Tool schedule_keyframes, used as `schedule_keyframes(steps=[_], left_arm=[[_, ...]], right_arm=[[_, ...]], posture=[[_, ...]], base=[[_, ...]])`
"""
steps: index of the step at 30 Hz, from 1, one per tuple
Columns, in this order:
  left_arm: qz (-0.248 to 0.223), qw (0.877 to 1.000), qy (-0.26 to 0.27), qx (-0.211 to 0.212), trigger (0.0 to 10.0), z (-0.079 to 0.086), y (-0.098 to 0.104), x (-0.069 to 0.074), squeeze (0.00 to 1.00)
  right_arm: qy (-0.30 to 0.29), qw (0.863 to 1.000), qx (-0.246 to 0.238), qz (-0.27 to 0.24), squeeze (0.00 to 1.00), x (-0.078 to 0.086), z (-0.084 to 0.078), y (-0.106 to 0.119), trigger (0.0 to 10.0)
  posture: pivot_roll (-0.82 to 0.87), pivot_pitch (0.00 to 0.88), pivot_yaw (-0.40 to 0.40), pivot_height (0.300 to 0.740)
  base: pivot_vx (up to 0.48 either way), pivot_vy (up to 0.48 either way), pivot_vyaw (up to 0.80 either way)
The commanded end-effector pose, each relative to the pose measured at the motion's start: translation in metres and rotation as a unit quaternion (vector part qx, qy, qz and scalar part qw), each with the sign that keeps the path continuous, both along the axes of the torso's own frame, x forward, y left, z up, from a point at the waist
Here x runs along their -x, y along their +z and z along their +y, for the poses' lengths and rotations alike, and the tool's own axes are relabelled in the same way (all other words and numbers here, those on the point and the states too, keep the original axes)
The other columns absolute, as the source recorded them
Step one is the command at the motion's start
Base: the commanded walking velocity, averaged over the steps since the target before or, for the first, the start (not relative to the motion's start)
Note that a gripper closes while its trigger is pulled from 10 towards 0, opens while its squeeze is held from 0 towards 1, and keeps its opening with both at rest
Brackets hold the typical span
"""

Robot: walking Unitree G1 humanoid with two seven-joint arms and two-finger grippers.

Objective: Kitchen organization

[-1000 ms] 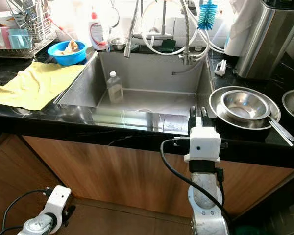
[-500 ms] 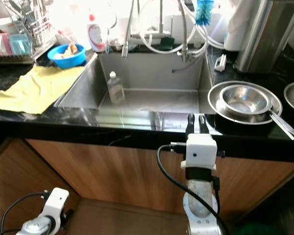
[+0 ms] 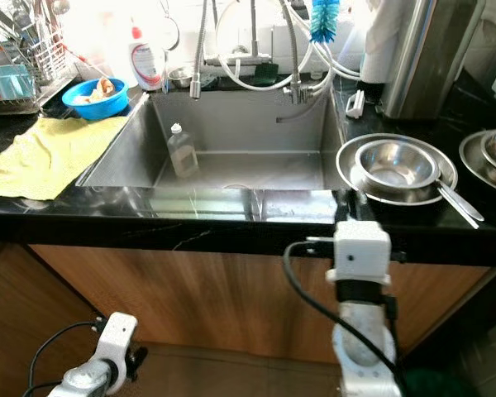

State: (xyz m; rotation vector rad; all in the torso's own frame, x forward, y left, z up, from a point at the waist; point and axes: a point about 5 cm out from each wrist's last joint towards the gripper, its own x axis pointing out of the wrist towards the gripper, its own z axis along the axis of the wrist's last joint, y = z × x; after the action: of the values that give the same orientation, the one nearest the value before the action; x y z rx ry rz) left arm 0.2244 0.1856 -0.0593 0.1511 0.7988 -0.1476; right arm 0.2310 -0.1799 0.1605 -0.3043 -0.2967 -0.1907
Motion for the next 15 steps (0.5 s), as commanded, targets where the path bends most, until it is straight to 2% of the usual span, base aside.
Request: schedule_keyframes(steps=[1,5,9,13,15], left_arm=[[0.012,1.0,0.016,0.002,10.0,0.001,-0.005,0.008,0.0],[0.016,0.999,0.03,0.016,10.0,-0.008,-0.011,0.017,0.0],[0.018,0.999,0.045,0.023,10.0,-0.012,-0.015,0.023,0.0],[0.014,0.998,0.048,0.03,10.0,-0.015,-0.015,0.024,0.0],[0.012,0.999,0.039,0.027,10.0,-0.015,-0.014,0.022,0.0]], right_arm=[[0.007,1.0,-0.008,-0.001,0.0,0.004,-0.004,0.005,10.0],[0.042,0.999,0.019,0.015,0.0,0.001,-0.012,0.01,10.0],[0.053,0.998,0.021,0.017,0.0,-0.005,-0.014,0.012,10.0],[0.065,0.998,0.008,-0.001,0.0,-0.02,-0.005,0.02,10.0],[0.066,0.998,0.002,-0.005,0.0,-0.023,-0.004,0.021,10.0]], posture=[[-0.28,0.0,0.01,0.74],[-0.26,0.0,-0.043,0.74],[-0.21,0.0,-0.086,0.74],[-0.17,0.0,-0.051,0.74],[-0.17,0.0,-0.048,0.74]], base=[[0.0,0.0,0.0],[0.0,0.0,0.0],[0.0,0.0,0.0],[0.0,0.0,0.0],[0.0,0.0,0.0]])
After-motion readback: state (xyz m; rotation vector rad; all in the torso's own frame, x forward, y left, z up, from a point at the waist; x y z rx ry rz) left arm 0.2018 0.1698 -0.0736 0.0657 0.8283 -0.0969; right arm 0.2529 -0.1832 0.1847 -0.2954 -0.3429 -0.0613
